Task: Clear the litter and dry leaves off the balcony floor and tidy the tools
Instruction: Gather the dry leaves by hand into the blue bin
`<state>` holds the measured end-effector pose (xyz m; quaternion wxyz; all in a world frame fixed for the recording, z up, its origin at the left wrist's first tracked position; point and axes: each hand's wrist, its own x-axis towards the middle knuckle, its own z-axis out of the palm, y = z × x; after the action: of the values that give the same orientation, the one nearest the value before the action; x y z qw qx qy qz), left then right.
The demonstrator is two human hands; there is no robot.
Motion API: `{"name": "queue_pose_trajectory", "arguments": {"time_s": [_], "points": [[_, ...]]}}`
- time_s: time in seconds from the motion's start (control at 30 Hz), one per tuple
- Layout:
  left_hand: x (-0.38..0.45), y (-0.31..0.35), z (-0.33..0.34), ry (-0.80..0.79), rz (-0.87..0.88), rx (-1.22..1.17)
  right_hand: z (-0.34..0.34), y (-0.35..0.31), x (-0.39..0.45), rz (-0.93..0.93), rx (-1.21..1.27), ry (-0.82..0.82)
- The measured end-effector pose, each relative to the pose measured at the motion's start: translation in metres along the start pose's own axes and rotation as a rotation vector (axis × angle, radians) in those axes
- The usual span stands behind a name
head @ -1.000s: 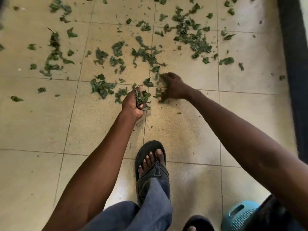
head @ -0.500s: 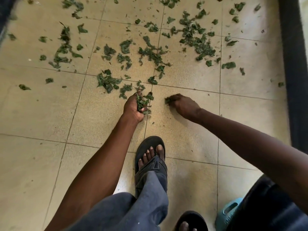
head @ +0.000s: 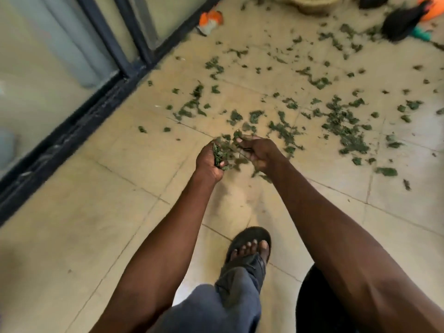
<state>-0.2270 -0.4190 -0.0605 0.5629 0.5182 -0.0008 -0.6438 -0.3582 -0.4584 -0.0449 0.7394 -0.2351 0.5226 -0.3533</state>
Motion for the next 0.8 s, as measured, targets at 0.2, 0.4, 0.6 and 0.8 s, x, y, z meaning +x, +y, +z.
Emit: {"name": "queue_pose_trajectory", "arguments": {"time_s": [0.2,0.4,0.6,0.8], "points": [[-0.082,0.125,-0.079,0.183,0.248,-0.096,0.168,0.003,-0.051,-0.011,-0.117,-0.305],[-0.208,0.228,-0.19,0.403,0.538,-0.144,0.323,0.052,-0.138,0.023,-0.284,-0.59],[-0.281,0.275,-0.273,0.585,0.734,-0.307,0.422,0.097,-0.193,0.035,-0.382,-0.753],[-0.34,0.3,-0.385,0.973,0.963,-0.413,0.523,0.169,-0.245,-0.137,-0.503,-0.827]]}}
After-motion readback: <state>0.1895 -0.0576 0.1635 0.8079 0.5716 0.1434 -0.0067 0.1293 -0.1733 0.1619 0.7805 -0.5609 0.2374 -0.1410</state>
